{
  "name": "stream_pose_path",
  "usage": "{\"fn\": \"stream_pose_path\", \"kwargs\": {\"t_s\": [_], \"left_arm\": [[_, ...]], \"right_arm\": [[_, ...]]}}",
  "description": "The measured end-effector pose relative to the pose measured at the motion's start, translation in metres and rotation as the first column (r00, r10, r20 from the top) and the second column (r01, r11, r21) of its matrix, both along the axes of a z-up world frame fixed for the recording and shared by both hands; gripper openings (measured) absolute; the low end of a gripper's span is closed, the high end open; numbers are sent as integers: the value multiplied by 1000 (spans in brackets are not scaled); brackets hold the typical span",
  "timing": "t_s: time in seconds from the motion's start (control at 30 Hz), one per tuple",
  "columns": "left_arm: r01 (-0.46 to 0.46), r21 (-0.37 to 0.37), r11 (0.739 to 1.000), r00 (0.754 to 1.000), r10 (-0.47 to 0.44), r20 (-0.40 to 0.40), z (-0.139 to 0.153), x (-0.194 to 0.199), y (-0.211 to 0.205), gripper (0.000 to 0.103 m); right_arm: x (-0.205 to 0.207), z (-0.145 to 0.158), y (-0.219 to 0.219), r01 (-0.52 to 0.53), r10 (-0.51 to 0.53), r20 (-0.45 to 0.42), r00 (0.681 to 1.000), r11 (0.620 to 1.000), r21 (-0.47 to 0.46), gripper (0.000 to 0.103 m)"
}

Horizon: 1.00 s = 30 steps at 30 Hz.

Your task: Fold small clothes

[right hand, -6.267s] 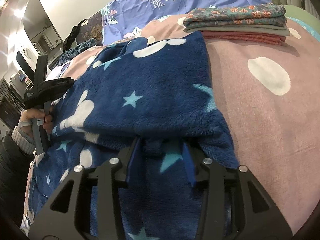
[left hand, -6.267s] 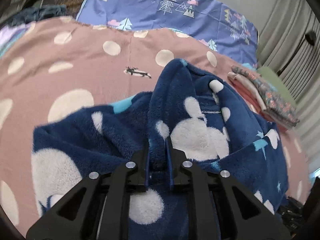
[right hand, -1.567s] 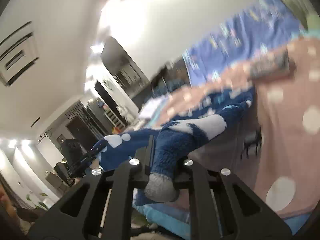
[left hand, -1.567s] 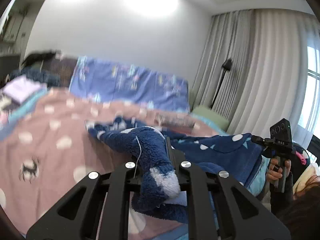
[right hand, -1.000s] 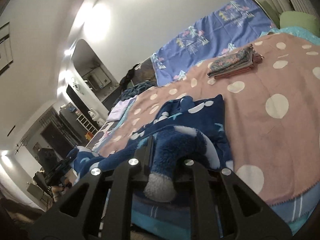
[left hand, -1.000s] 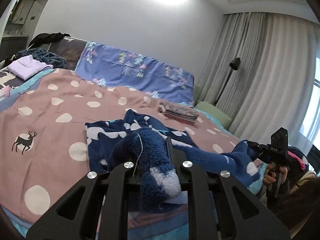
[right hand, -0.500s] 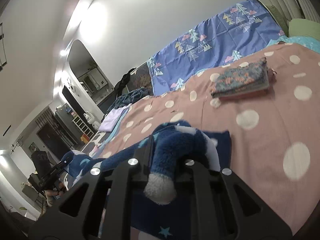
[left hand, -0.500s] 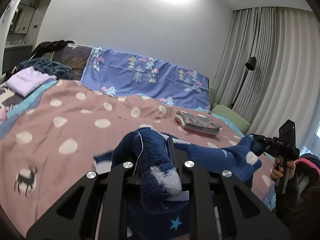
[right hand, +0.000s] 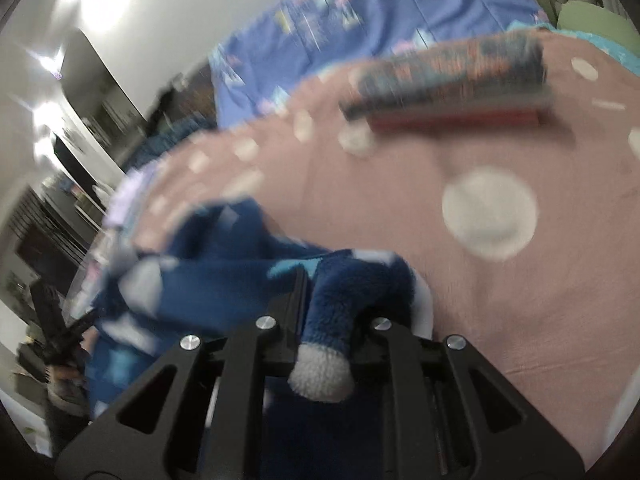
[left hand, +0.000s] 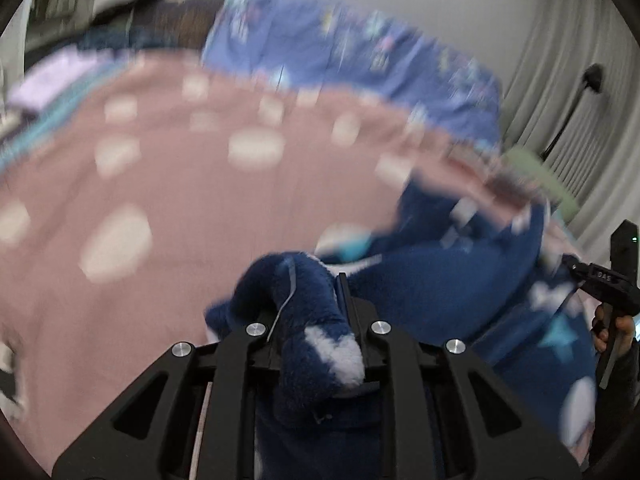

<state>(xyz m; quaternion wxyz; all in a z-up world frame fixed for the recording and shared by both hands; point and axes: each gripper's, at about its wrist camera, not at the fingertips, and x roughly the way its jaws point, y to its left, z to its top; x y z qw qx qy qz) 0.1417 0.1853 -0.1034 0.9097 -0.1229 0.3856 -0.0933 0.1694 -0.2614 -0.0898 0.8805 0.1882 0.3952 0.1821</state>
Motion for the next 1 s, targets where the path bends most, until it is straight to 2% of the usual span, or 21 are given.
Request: {"fn": "stream_pose_path", "kwargs": {"t_s": [0.07,0.23,0.27,0.3,0.33,0.37,0.4,0.43,0.5,0.57,0.63,0.73,0.77,0.87,0.93,0.97,1.0], "left_arm": [[-1,-31,1000,1000,2,27,6,-3,7,21],[12,-21,1000,999,-11,49,15,-10,7,22],[17,-18,1000,997,-15,72,21,-15,6,25],[24,-23,999,995,-22,97,28,-20,5,28],[35,-38,999,991,-30,132,38,-28,7,37],[35,-43,998,986,-27,164,47,-36,11,54],[17,-33,999,978,-9,209,57,-47,15,64],[1,-19,1000,970,4,244,65,-55,19,69],[-12,20,1000,957,5,292,80,-74,26,70],[-9,53,999,960,-6,281,81,-81,27,74],[20,119,993,971,-48,236,72,-77,20,76],[74,275,959,989,-106,103,45,-48,0,77],[98,298,949,989,-127,77,38,-38,-3,77],[132,256,958,989,-146,35,29,-3,-1,77],[123,205,971,991,-129,18,27,26,6,77],[118,184,976,992,-124,23,26,34,8,68],[119,154,981,992,-125,30,26,43,11,53]], "right_arm": [[-2,0,1,-4,4,14,1000,1000,-10,16],[-10,6,-3,-17,17,28,999,1000,-6,23],[-12,11,-4,-21,21,33,999,1000,-15,33],[-18,17,-6,-25,26,47,999,1000,-18,51],[-22,23,-7,-26,27,68,997,1000,-15,58],[-33,34,-11,-32,33,115,993,999,-14,62],[-43,43,-14,-40,45,154,987,999,-34,64],[-48,49,-15,-44,54,174,983,997,-58,65],[-61,56,-18,-41,67,207,976,991,-131,73],[-62,51,-16,-38,81,187,979,975,-219,73],[-54,44,-12,-42,86,153,984,962,-269,73],[-33,33,-4,-85,127,118,985,946,-314,73],[-19,30,-3,-96,135,105,985,945,-313,73],[15,23,-5,-119,141,72,987,962,-247,74],[35,22,-8,-129,140,54,989,975,-182,68],[44,20,-11,-136,142,38,989,983,-127,39],[54,16,-15,-144,144,2,990,989,-45,13]]}}
